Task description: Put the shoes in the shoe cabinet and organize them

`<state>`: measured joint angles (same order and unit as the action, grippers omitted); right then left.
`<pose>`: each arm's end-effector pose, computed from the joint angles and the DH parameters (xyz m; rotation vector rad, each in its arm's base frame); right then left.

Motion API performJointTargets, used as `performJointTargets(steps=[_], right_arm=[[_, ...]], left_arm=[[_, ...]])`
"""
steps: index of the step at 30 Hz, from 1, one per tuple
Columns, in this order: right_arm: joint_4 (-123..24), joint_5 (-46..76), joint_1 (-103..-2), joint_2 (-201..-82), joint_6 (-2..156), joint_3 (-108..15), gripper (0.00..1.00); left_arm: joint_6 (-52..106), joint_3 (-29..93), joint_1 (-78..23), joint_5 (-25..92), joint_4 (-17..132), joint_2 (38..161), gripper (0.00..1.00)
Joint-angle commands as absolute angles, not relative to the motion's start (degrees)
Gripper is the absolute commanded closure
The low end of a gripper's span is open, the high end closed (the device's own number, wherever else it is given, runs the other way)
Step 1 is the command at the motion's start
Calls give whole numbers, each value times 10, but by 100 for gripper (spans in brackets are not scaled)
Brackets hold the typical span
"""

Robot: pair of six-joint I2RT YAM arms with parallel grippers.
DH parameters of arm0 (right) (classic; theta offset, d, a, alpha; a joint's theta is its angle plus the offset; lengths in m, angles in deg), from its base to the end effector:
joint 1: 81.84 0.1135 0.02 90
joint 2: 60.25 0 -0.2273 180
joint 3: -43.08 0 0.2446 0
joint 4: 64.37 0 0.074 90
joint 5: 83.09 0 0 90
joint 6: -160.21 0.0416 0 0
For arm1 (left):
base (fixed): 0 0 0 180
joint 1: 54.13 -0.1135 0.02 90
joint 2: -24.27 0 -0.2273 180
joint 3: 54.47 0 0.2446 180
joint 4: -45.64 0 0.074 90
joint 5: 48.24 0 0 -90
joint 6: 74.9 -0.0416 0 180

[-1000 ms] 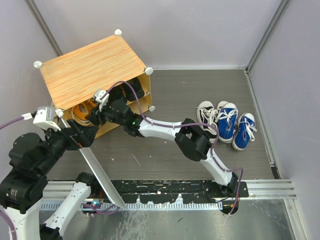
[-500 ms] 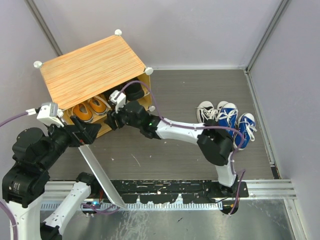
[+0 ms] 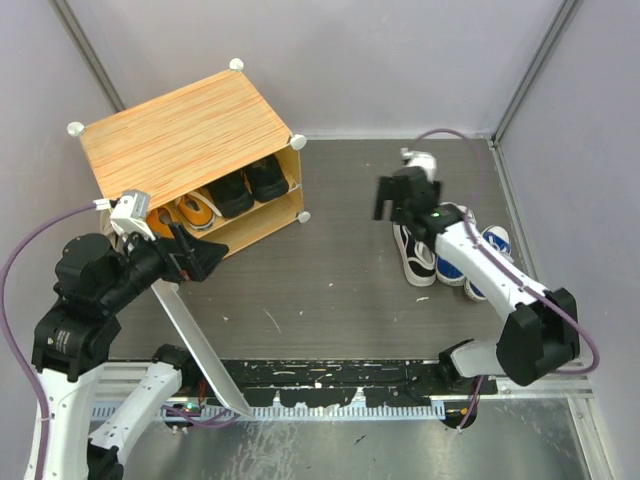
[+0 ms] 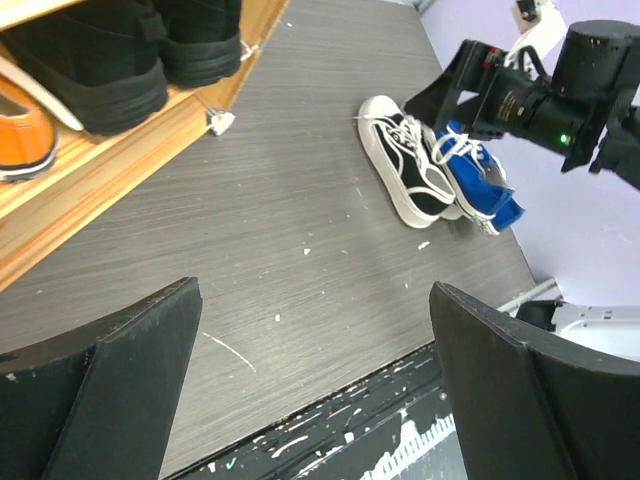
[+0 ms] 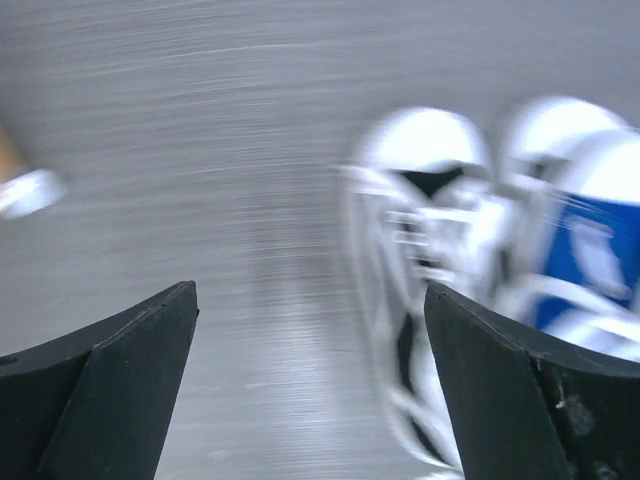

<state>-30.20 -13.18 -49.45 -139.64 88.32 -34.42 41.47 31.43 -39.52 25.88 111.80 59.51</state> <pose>0.2728 0.1561 0.2623 -0.0749 2.1578 0.1223 0.0932 -0.0361 0.4034 0.0058 1.8982 -0.7491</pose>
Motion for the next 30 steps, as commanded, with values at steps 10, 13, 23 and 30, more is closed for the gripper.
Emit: performJointTargets(steps=[10, 13, 23, 30], right_arm=[[-126, -71, -838, -1324, 957, -299, 0], [-129, -23, -843, -1338, 973, -271, 4], [-173, -20, -878, -1311, 1002, -167, 67], [-165, -50, -880, -1219, 950, -186, 99]], left_arm=[[395, 272, -390, 142, 1027, 602, 2], [390, 261, -387, 152, 1031, 592, 2], [368, 270, -382, 170, 1054, 587, 2], [370, 264, -382, 179, 1053, 588, 2]])
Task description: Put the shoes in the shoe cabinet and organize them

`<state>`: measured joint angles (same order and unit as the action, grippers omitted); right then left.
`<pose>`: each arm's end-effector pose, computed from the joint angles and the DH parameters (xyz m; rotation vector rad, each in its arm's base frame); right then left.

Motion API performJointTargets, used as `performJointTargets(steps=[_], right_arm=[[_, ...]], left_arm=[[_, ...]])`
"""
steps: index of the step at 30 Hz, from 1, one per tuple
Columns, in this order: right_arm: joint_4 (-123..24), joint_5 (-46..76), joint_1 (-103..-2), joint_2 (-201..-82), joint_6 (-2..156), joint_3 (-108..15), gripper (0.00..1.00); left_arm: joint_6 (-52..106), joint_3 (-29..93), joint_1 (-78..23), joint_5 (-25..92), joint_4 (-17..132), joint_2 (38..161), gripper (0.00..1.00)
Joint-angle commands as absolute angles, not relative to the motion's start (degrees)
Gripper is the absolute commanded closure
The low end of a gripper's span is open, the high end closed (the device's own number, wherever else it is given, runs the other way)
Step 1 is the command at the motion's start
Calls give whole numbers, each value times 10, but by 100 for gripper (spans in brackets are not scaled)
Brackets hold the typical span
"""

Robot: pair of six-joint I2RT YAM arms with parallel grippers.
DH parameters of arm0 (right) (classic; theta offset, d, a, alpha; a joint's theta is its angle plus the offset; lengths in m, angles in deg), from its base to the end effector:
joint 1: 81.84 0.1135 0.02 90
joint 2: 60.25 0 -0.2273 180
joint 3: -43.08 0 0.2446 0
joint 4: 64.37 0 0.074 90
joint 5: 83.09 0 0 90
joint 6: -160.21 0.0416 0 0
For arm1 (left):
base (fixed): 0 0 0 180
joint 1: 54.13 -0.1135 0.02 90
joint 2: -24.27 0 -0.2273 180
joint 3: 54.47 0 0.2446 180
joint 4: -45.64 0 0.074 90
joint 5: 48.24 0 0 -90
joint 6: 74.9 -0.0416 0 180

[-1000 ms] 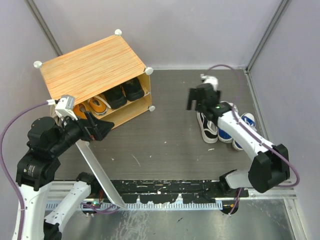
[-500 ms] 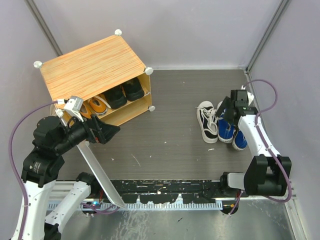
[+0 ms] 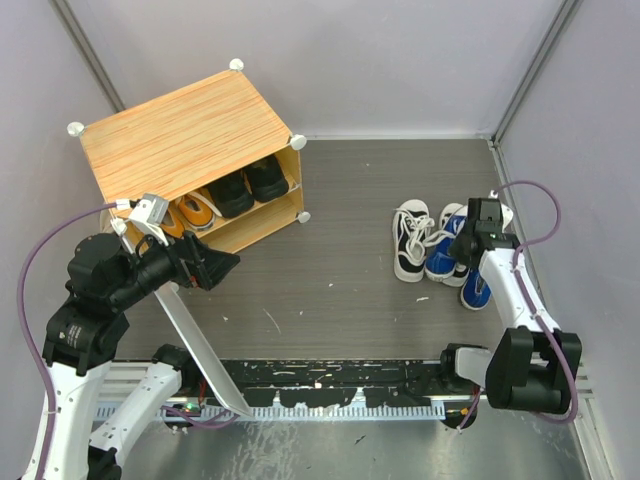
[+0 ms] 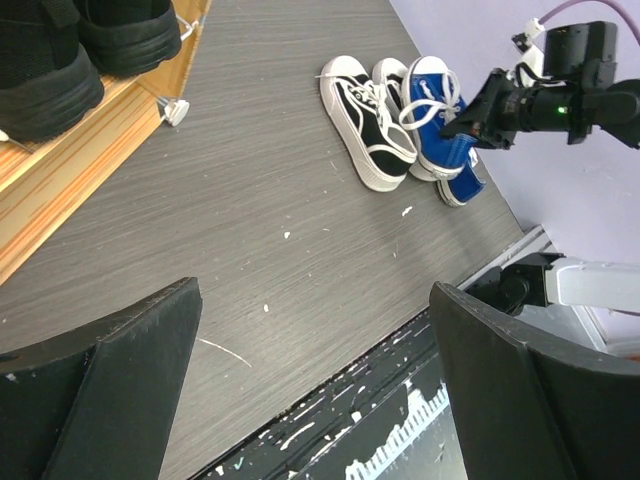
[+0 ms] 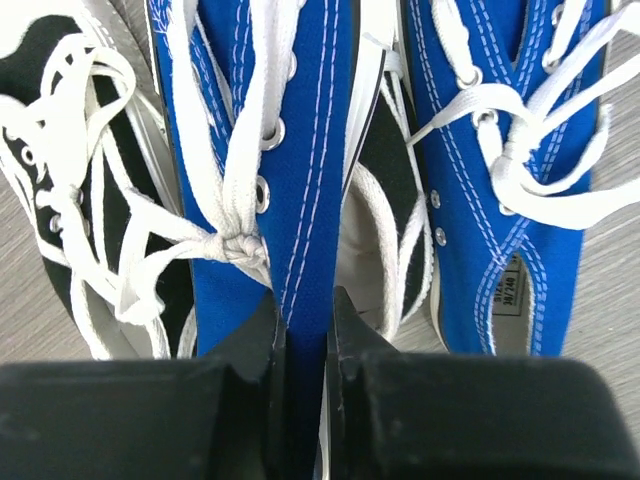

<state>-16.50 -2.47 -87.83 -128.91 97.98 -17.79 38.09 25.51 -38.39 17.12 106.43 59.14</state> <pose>0.2425 -0.0323 0.1971 0.7938 2.3958 -0.0560 0.1048 -0.0476 0.3865 0.1920 1.8986 -0.8611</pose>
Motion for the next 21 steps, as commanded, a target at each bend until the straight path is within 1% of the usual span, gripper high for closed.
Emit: performJointTargets(steps=[1, 4, 8, 9, 10, 12, 15, 16, 19, 21], right_arm=[[-165, -50, -880, -1200, 943, -190, 99], [-147, -48, -877, -1150, 938, -214, 99], [-134, -1, -859, -1127, 937, -244, 99], [-137, 15, -837, -1127, 943, -246, 99], [-143, 24, -810, -1130, 950, -247, 99], [-160, 7, -717, -1147, 972, -248, 99], [-192, -92, -540, -1193, 1005, -259, 99], [-205, -103, -497, -1212, 1017, -262, 99], [-273, -99, -401, -1257, 1044, -250, 99], [-337, -66, -361, -1287, 1057, -229, 99]], left_arm=[[369, 264, -382, 181, 1053, 589, 2], [372, 265, -382, 187, 1045, 591, 2], [380, 265, -382, 183, 1032, 597, 2], [381, 263, -382, 183, 1029, 598, 2], [382, 262, -382, 184, 1027, 600, 2], [384, 262, -382, 187, 1025, 604, 2], [391, 264, -381, 186, 1022, 612, 2], [394, 266, -382, 185, 1021, 613, 2], [395, 271, -382, 189, 1023, 612, 2], [394, 270, -382, 198, 1028, 610, 2]])
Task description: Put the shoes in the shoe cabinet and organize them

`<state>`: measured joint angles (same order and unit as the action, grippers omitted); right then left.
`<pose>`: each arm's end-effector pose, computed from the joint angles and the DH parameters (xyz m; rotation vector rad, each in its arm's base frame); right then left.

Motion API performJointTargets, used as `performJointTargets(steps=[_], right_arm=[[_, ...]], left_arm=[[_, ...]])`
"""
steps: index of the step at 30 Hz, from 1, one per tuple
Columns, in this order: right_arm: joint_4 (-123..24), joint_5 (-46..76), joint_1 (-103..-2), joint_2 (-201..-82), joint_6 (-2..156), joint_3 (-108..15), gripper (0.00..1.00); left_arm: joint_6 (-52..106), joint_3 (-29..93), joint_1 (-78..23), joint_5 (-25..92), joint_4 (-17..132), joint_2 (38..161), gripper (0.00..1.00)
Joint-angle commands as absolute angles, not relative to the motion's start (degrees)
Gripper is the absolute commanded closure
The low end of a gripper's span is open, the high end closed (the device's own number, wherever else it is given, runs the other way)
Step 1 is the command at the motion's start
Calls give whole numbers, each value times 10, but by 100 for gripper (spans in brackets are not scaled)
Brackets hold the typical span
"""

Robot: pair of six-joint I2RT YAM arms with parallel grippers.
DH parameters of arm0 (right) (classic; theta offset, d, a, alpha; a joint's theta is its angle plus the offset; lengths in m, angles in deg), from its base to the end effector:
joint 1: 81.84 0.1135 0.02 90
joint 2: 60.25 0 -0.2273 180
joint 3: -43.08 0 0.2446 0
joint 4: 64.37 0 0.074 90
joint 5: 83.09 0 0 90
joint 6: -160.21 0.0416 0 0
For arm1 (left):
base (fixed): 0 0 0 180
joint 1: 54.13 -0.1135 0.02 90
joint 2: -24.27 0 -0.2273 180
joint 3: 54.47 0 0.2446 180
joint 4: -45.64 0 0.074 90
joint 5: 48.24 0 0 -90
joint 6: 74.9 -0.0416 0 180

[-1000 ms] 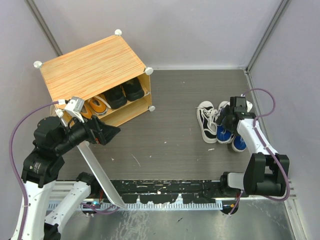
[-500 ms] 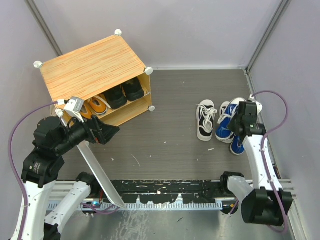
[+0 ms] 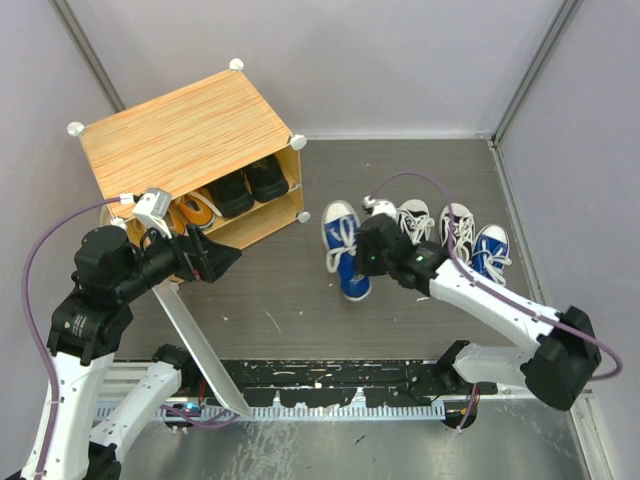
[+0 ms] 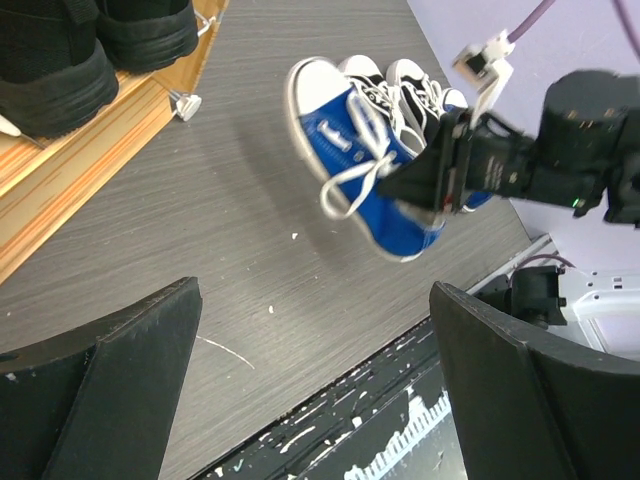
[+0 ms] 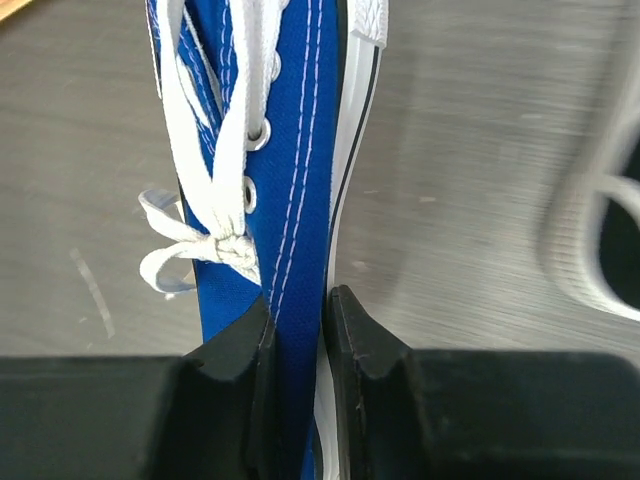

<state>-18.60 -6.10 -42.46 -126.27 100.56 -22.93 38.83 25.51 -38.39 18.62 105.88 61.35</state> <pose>0.2008 0.1527 0.2391 -0.0770 2.3665 0.3280 0.1159 -0.0496 0.3836 0.1542 1.9311 -0.8448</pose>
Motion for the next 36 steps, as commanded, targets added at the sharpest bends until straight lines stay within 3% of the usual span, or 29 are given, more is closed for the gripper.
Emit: performJointTargets(steps=[1, 5, 6, 8, 10, 13, 16, 22, 29, 36], right_arm=[[-367, -39, -346, -1303, 1061, -223, 99], [-440, 15, -283, -1382, 1052, -226, 98], [-450, 23, -270, -1398, 1050, -228, 88], [-443, 29, -266, -1422, 1050, -230, 56], [-421, 8, -265, -1430, 1046, -230, 37], [-368, -47, -266, -1420, 1032, -234, 23], [-297, -128, -266, -1400, 1025, -246, 15], [-105, -259, -333, -1324, 1058, -276, 10], [-55, -216, -683, -1199, 994, -276, 15], [-117, -88, -934, -1227, 991, -243, 19]], left_arm=[[393, 269, -382, 201, 1030, 610, 2], [396, 269, -382, 201, 1036, 613, 2], [398, 268, -382, 200, 1036, 613, 2], [400, 265, -382, 199, 1035, 613, 2], [399, 261, -382, 199, 1035, 612, 2], [398, 255, -382, 197, 1031, 610, 2], [397, 248, -382, 190, 1028, 607, 2], [396, 234, -382, 146, 1015, 610, 2], [393, 203, -382, 116, 987, 597, 2], [409, 173, -347, 107, 942, 594, 2]])
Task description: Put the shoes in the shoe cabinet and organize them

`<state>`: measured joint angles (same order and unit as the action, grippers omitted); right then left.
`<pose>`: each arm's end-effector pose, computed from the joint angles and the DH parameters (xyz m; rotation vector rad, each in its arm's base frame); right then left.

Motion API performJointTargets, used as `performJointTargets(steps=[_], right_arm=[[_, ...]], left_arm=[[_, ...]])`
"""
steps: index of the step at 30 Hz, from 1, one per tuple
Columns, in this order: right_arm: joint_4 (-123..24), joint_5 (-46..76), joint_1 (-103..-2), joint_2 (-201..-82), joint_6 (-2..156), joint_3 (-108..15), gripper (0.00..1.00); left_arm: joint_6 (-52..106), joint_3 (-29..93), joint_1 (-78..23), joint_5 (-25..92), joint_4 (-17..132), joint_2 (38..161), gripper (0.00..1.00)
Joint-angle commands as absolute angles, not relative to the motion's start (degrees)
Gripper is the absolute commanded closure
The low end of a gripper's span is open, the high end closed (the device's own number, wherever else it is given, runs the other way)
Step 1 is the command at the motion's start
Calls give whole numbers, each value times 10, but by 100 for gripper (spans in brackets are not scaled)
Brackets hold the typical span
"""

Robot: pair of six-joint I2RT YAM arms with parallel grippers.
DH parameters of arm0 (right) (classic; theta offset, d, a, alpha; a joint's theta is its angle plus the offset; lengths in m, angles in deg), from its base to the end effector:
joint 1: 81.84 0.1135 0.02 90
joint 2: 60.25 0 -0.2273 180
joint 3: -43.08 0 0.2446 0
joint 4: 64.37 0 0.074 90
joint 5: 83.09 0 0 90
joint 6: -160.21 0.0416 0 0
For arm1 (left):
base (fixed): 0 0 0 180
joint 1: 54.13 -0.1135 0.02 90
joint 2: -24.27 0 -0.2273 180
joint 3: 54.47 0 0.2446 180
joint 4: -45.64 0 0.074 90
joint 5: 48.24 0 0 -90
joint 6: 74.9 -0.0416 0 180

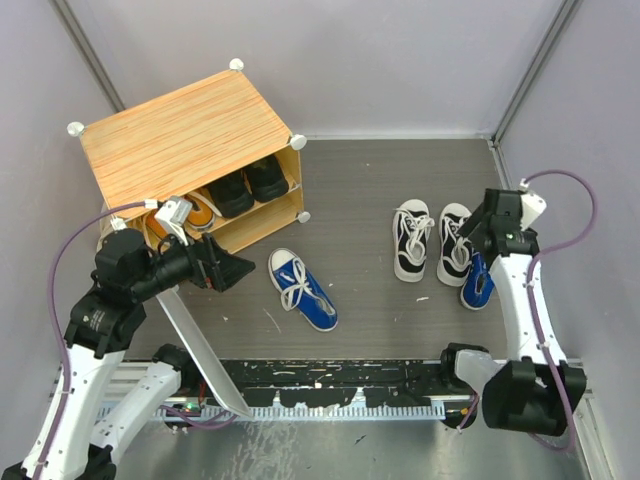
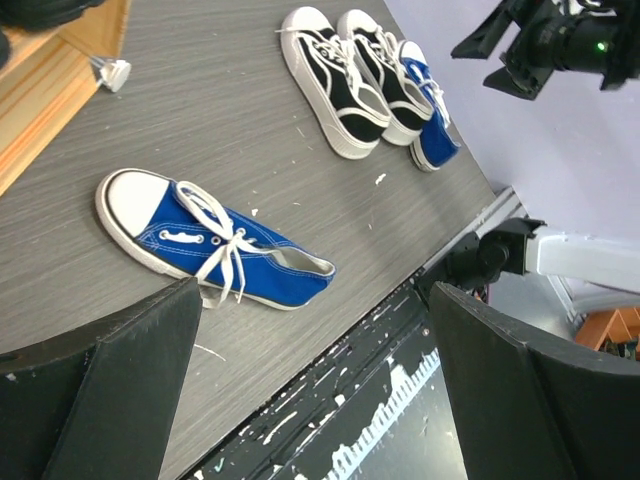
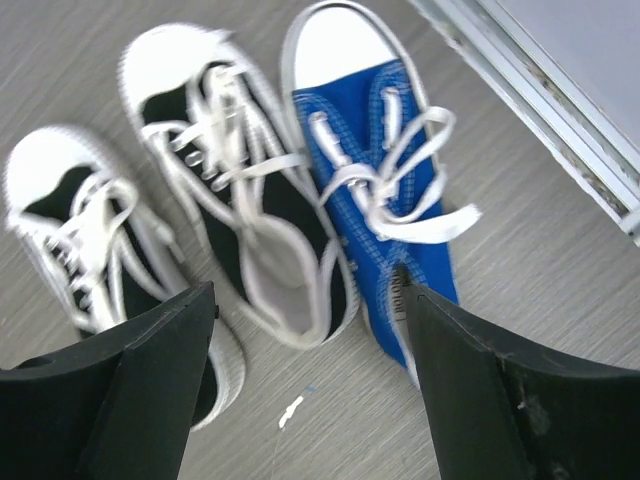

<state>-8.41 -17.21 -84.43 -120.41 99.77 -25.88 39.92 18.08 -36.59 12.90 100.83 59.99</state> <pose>0.2238 -0.0271 0.2660 0.8260 2.1670 -0.2687 0.1237 -0.0601 0.3580 0.2360 1.9558 -0.9698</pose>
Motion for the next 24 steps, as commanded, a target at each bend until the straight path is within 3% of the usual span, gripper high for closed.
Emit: performJointTargets(steps=[1, 17, 23, 24], right_arm=[[-135, -77, -952, -1234, 995, -232, 20], [-279, -62, -1036, -1389, 987, -161, 21], [-313, 7, -1064, -1407, 1004, -119, 33], [-318, 9, -1066, -1404, 1003, -114, 40]], left_arm=[[412, 170, -343, 105, 936, 594, 2], [401, 149, -318, 111, 942, 604, 2], [395, 143, -317, 121, 955, 606, 2], [394, 144, -318, 121, 959, 607, 2]])
